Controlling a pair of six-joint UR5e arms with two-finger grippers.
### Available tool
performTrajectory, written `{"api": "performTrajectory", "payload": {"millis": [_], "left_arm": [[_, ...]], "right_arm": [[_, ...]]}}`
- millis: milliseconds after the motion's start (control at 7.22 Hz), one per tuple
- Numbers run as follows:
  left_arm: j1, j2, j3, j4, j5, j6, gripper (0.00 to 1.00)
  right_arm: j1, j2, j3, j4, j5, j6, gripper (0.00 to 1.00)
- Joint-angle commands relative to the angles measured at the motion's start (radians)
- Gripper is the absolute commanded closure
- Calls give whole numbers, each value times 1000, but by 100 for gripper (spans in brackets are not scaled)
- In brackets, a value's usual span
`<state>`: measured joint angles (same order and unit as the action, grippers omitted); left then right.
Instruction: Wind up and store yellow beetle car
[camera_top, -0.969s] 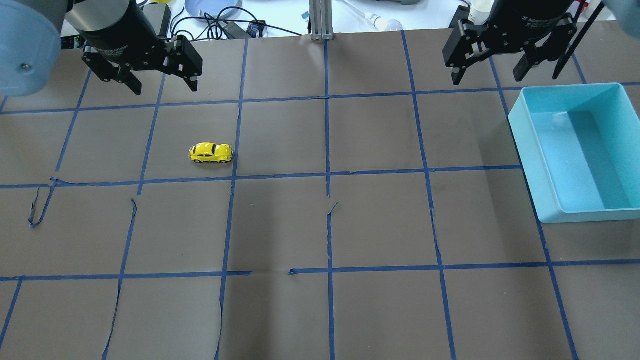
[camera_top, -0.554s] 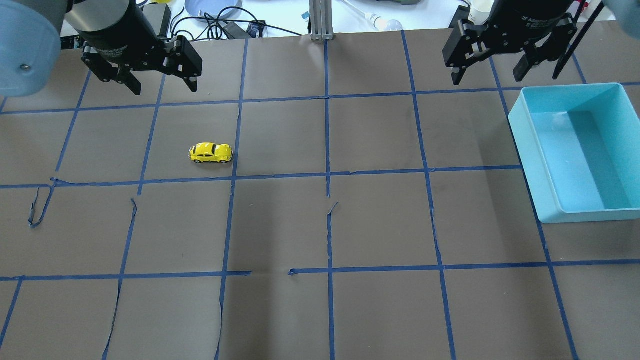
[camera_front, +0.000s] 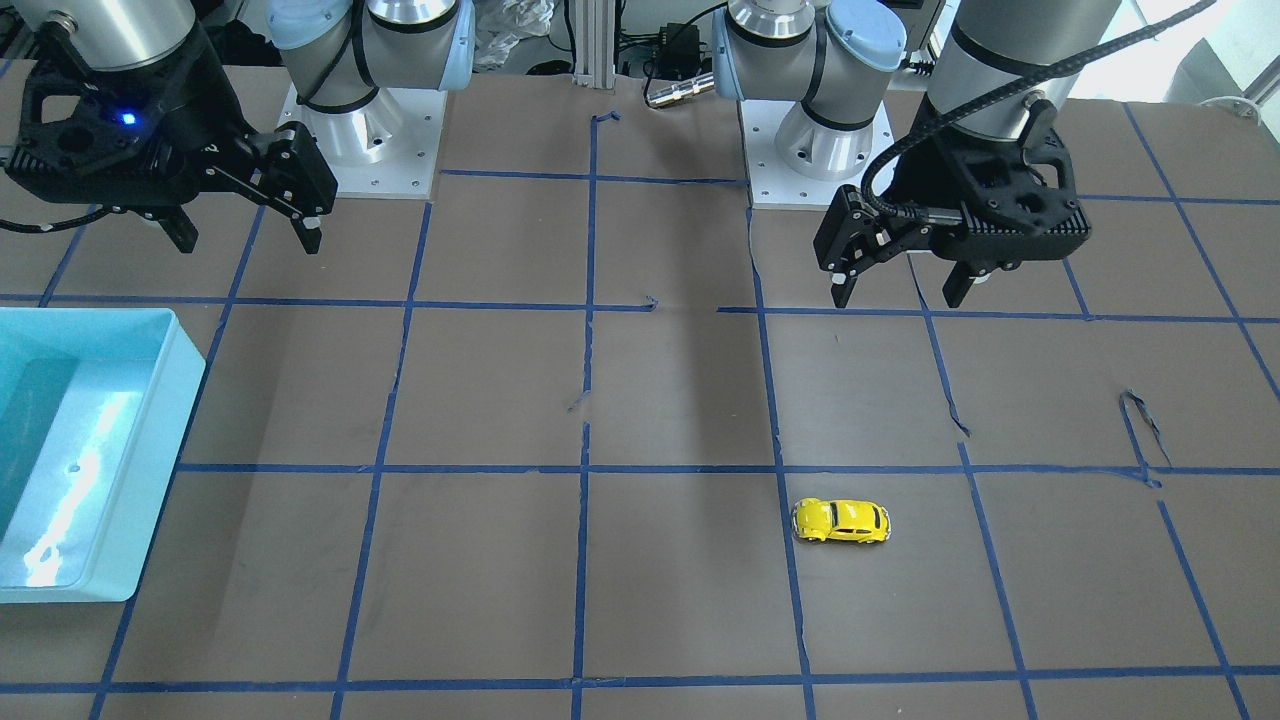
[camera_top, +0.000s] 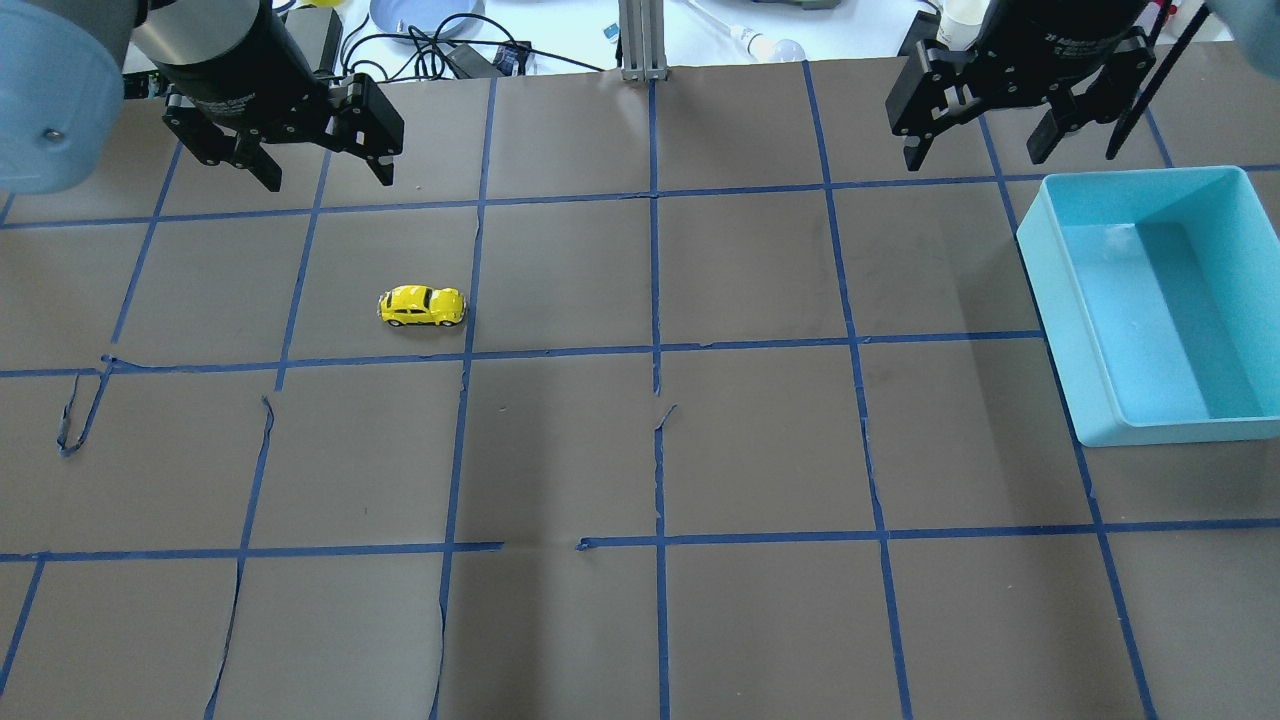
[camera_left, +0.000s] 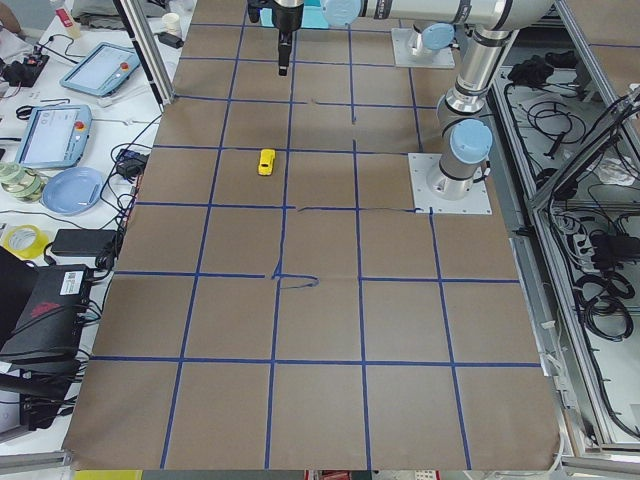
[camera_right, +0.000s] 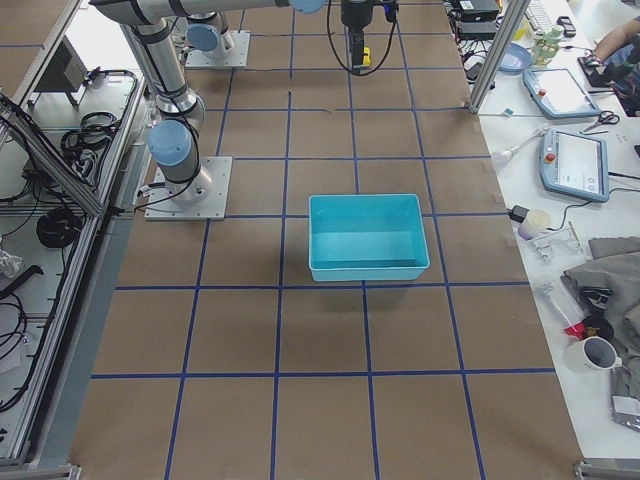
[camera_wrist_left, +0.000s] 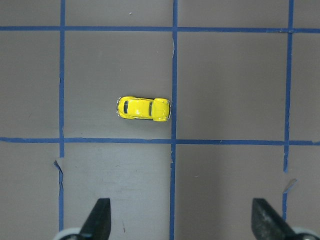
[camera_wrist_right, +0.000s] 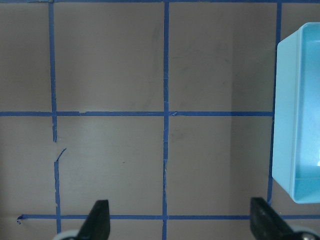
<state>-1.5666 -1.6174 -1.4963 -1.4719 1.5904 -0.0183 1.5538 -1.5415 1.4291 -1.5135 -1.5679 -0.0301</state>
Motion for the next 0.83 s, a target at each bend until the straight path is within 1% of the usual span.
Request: {"api": "performTrajectory", "payload": {"millis": [0, 138, 415, 692], "left_arm": [[2, 4, -1, -33, 2, -3, 0], [0, 2, 4, -54, -3, -3, 0], [2, 1, -2, -53, -3, 1, 0], [3, -1, -48, -51, -16, 1, 0]], "right_arm": [[-1, 0, 2, 1, -7, -1, 0], [-1, 1, 4, 1, -9, -1, 0], [-1, 0, 7, 1, -11, -1, 0], [-1, 0, 8, 1, -9, -1, 0]]}}
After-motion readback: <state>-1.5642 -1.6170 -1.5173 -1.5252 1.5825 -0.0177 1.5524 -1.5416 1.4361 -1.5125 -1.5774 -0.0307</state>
